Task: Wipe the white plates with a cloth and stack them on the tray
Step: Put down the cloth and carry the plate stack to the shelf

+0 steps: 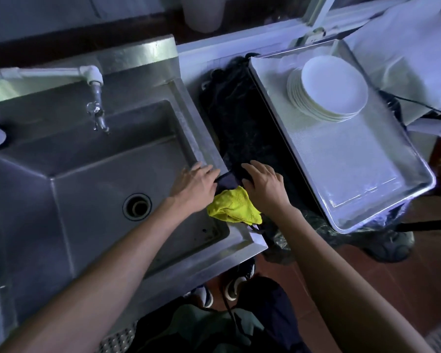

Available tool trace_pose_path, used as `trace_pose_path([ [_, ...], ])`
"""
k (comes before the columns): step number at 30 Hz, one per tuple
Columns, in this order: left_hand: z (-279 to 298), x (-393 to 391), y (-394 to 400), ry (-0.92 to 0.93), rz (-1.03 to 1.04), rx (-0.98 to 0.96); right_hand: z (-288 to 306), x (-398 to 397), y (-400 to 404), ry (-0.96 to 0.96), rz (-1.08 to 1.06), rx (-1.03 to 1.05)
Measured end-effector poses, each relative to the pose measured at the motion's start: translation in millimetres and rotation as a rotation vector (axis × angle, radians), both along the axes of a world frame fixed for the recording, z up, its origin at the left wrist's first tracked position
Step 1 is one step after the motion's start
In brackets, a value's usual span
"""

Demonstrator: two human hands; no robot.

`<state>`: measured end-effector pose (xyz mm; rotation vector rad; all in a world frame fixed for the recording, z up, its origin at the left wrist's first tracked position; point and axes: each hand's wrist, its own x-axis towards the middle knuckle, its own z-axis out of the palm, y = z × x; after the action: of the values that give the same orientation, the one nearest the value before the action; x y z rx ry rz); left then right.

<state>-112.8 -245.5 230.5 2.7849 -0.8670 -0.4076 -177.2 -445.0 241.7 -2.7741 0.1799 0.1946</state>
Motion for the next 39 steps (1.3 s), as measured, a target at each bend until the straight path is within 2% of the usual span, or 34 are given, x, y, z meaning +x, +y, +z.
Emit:
trace_pose_path([
  [10, 34.3, 39.2, -96.0, -0.147, -0.076, -0.055, 48.9, 23.7, -98.9, -0.17, -0.204, 0.108],
  [18, 53.8, 87.5, -205.3, -0.108, -0.004, -0.126, 52.0, 53.9, -213.4, -0.259, -0.338, 0.154],
  [24, 61.2, 126.0, -275.6, -0.005, 0.174, -0.31, 47.8, 94.0, -283.2, -0.279, -0.4, 0.193],
  [30, 56.5, 149.3, -322.8, 0.136, 0.433, -0.539, 38.5, 133.2, -323.5, -0.234, -0.412, 0.318],
  [39, 29.0, 160.8, -351.5, 0.173, 0.735, -0.681, 19.4, 164.0, -346.0, -0.233, -0.378, 0.515],
])
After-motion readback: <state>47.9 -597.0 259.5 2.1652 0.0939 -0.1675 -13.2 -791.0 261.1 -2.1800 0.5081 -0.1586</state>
